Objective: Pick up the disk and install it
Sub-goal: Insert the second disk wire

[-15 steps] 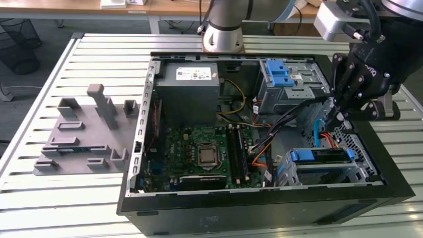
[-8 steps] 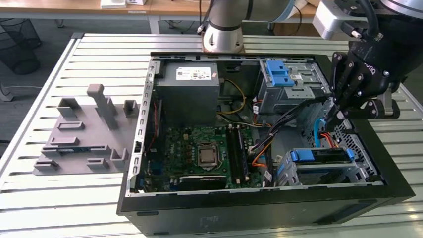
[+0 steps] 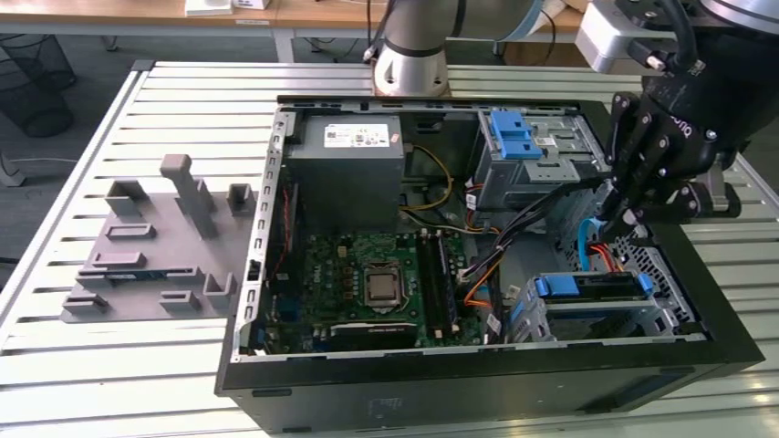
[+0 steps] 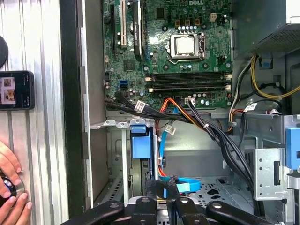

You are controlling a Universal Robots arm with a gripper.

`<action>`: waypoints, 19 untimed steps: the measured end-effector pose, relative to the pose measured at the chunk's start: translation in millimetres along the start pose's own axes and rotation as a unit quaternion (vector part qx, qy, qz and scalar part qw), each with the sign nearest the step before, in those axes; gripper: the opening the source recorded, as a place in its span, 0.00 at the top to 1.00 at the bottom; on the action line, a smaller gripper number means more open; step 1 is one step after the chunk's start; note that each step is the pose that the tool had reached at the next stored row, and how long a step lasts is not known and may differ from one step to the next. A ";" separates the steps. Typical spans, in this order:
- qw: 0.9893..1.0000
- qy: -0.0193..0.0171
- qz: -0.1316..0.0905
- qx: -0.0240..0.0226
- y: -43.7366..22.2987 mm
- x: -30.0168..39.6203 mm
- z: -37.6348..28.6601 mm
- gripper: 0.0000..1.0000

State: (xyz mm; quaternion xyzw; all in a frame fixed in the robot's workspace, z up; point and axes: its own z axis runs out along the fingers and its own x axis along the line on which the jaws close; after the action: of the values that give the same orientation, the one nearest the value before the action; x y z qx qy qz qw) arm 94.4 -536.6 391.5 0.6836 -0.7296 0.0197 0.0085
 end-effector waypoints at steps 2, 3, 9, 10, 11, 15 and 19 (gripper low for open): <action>1.000 0.002 0.000 0.003 0.1 -0.5 0.7 0.76; 1.000 0.002 0.000 0.004 0.3 -0.8 1.1 0.76; 1.000 0.002 0.000 0.011 8.6 -0.9 3.7 0.76; 1.000 0.002 0.000 0.011 8.7 -1.6 3.9 0.76; 1.000 0.002 0.000 0.012 8.7 -2.9 4.1 0.76; 1.000 0.002 0.000 0.012 9.2 -9.4 4.5 0.76; 1.000 0.018 0.000 0.015 9.3 -10.7 6.3 0.76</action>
State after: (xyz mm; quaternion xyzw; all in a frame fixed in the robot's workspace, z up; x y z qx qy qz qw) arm 85.9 -525.7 384.6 0.6831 -0.7290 0.0428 0.0116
